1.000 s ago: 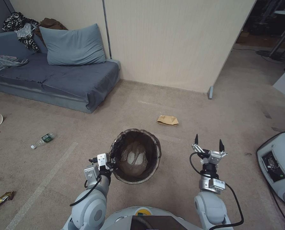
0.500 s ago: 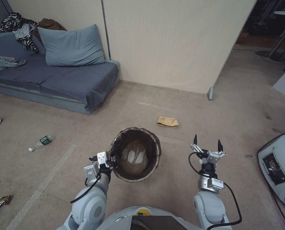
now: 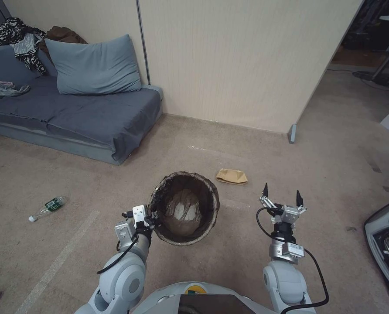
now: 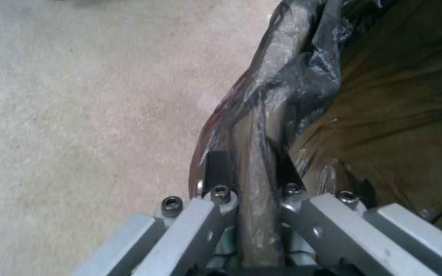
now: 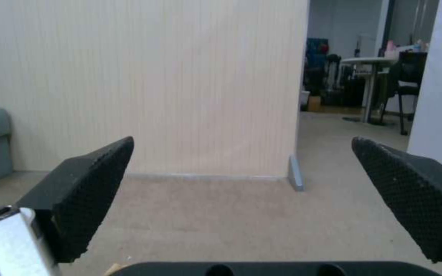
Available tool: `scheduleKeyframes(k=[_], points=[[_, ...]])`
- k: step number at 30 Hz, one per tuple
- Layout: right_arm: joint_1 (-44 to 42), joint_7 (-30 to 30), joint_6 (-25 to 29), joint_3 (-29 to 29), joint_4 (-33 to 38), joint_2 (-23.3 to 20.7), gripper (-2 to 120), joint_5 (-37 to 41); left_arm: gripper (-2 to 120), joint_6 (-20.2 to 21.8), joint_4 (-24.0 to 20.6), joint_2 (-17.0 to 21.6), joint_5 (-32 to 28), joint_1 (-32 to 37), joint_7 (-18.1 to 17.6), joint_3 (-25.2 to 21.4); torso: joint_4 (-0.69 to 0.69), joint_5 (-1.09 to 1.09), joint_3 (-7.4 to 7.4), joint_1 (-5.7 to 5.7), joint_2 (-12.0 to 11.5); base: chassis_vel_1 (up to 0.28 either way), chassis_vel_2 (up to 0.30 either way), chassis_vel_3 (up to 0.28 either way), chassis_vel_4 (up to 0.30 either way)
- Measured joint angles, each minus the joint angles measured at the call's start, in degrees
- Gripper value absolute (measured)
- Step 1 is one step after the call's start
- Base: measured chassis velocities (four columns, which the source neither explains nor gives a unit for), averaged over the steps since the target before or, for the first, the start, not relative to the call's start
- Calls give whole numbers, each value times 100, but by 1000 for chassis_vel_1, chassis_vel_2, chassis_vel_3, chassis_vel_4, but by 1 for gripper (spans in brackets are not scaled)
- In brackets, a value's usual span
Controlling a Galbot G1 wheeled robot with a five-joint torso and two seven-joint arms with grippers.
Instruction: Pick up the trash bin, then pick up the garbage from the floor and place it into the trash bin.
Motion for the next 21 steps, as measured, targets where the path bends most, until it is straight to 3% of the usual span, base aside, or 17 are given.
scheduleKeyframes(k=[21], points=[[-17,3,3,11,51,62,100,-38,0,-61,-47,51,-52,8,3,-132,2,0,0,0,0,-130,130,133,-134]])
